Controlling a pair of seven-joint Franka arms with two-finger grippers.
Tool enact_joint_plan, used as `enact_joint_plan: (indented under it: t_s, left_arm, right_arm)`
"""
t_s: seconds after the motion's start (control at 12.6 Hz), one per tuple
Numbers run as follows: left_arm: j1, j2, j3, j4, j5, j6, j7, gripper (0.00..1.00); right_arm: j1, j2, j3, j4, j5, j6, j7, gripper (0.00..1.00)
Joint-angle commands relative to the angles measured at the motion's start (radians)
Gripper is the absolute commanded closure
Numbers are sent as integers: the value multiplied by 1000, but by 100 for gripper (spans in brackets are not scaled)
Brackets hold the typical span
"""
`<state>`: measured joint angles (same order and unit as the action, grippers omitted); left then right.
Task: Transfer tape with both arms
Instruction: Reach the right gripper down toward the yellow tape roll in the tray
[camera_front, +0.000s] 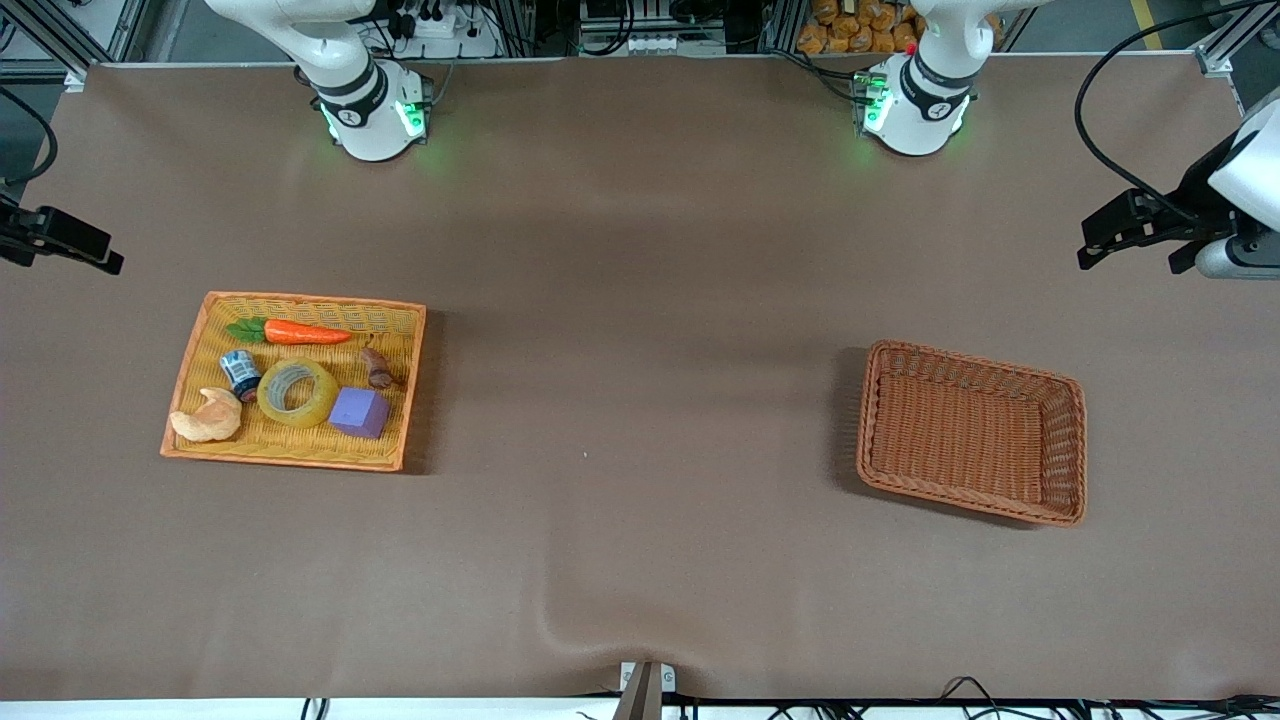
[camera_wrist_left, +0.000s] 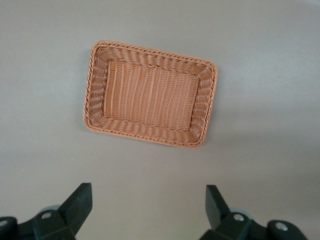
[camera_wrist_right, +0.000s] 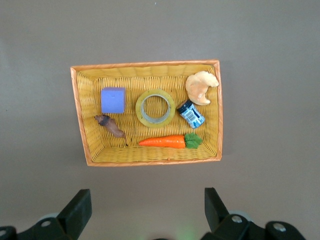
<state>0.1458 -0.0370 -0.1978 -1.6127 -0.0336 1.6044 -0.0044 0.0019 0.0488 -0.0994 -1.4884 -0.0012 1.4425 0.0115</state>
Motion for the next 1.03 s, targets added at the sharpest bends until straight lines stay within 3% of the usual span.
enact_joint_plan:
  t_s: [0.0,0.4,0.71,0.95]
  left_arm:
    - [6,-12,-6,-12,22,12,17,0]
    - [11,-14,-8,-16,26,14,18,0]
    - [11,-14,-8,-16,26,14,18,0]
    - [11,-14,-8,-16,24,12,18,0]
  right_arm:
    - [3,11,1,27,-13,-16,-1,0]
    - [4,11,3,-10,-7,30,-1,0]
    - [39,13,3,-174,-3,152,-15,0]
    - [56,14,3,-392,-5,404,-60,0]
